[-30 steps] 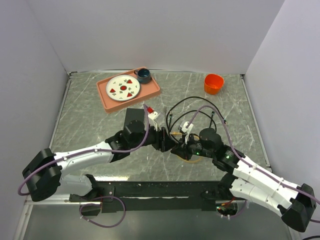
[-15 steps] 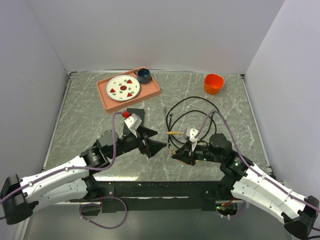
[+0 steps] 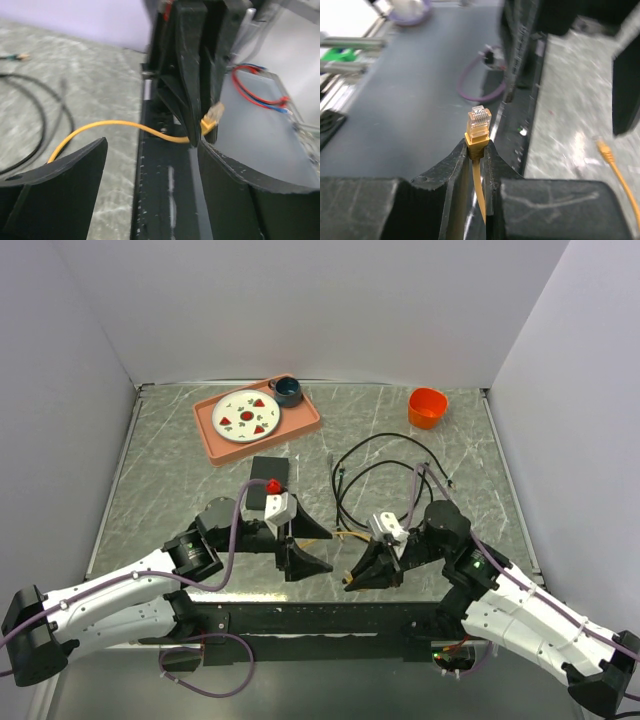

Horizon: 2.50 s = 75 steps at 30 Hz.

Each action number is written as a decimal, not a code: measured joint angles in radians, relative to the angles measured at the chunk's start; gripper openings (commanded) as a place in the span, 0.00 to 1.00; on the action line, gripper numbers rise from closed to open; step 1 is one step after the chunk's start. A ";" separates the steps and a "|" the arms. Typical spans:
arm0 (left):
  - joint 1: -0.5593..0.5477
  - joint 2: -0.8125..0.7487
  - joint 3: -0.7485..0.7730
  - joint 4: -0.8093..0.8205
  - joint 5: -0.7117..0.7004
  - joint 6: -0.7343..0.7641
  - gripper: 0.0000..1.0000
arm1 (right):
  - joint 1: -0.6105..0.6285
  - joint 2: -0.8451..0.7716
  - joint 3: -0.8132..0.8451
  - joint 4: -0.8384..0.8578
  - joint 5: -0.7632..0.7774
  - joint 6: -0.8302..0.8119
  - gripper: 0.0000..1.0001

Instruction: Insert the plug into the switch port

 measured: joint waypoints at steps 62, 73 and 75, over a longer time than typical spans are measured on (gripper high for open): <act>-0.205 0.243 0.137 0.335 0.172 -0.136 0.01 | 0.005 -0.023 0.005 0.161 -0.088 0.171 0.85; -0.212 0.041 0.131 0.079 -0.581 -0.292 0.01 | 0.005 -0.113 0.074 -0.095 0.668 0.132 1.00; -0.212 0.032 0.148 -0.024 -0.745 -0.388 0.01 | 0.005 -0.128 0.089 -0.124 0.785 0.168 1.00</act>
